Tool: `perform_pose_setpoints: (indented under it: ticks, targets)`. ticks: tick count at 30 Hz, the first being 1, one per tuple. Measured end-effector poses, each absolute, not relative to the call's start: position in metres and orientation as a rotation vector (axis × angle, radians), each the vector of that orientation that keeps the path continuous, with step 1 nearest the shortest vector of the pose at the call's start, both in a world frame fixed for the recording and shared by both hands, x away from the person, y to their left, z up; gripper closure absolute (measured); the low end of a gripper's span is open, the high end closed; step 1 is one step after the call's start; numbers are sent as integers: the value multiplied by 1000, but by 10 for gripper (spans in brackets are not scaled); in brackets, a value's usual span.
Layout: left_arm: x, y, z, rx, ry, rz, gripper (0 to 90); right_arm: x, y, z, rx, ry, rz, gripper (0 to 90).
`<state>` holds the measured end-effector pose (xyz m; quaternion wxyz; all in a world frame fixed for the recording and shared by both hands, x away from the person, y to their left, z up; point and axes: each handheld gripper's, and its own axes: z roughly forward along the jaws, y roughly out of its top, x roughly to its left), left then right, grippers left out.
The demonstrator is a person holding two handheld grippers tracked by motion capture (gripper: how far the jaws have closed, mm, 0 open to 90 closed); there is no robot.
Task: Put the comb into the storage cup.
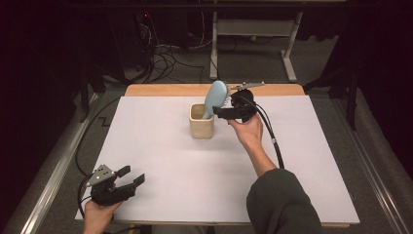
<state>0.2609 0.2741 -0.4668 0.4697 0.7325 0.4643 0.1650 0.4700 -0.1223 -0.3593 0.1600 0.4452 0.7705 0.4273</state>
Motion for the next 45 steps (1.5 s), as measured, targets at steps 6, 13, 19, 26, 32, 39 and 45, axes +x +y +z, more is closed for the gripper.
perform_pose_setpoints:
  ticks: [6,13,19,26,32,39,45]
  targets:
    - [261,275,-467,1790,1142,403,311,464,-131,-359,1265,2192,1239,211]
    - [261,275,-467,1782,1147,404,310,456,-140,-359,1244,2183,1244,209]
    - [261,275,-467,1782,1148,405,310,450,-148,-358,1235,2164,1254,209]
    - [261,275,-467,1778,1147,405,309,443,-157,-358,1230,2151,1252,209]
    - [261,275,-467,1776,1149,405,308,438,-166,-361,1235,2148,1242,208]
    - [261,276,-467,1774,1148,404,307,433,-174,-361,1235,2134,1250,208]
    - [260,275,-466,1771,1149,403,307,428,-181,-361,1227,2116,1261,208]
